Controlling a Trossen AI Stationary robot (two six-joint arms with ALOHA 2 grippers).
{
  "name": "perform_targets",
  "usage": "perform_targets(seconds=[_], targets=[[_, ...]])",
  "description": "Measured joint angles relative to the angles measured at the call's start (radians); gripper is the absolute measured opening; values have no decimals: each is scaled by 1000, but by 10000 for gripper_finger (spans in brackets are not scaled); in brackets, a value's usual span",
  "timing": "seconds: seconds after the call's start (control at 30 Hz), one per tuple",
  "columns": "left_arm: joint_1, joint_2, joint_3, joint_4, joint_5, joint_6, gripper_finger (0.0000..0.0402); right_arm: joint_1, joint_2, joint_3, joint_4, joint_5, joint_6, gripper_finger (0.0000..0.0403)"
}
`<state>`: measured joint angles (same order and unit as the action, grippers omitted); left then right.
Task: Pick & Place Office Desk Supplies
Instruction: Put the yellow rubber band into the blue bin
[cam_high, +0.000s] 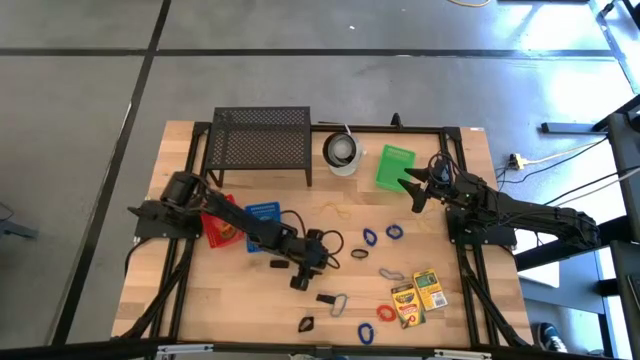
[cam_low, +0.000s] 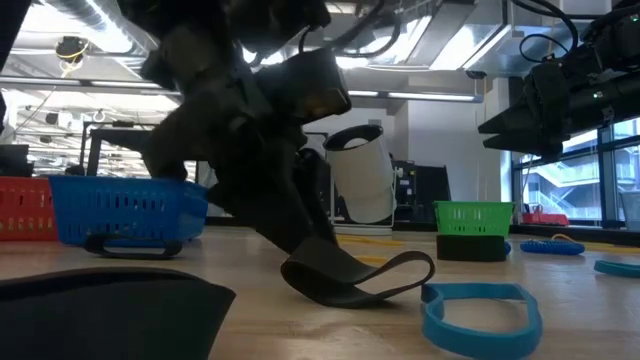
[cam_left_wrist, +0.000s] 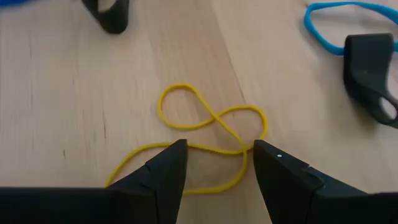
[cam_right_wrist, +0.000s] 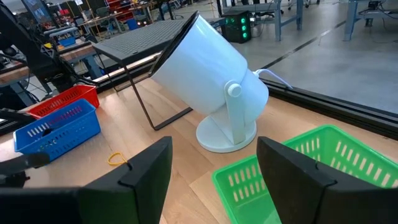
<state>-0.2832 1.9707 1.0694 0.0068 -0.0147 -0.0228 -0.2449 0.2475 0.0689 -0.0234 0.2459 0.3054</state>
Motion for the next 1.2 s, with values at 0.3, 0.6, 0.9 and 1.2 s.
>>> perform_targets(seconds=[0.3, 0.6, 0.9, 1.2], targets=[[0, 28, 4, -36, -16, 18, 155, 0, 0, 0, 0, 0, 0, 237], [25, 28, 4, -56, 35, 21, 21, 0, 0, 0, 0, 0, 0, 237], [22, -11, -10, 31, -14, 26, 3, 0, 0, 0, 0, 0, 0, 237], [23, -155, -8, 309, -338, 28, 2, 0, 0, 0, 0, 0, 0, 237]])
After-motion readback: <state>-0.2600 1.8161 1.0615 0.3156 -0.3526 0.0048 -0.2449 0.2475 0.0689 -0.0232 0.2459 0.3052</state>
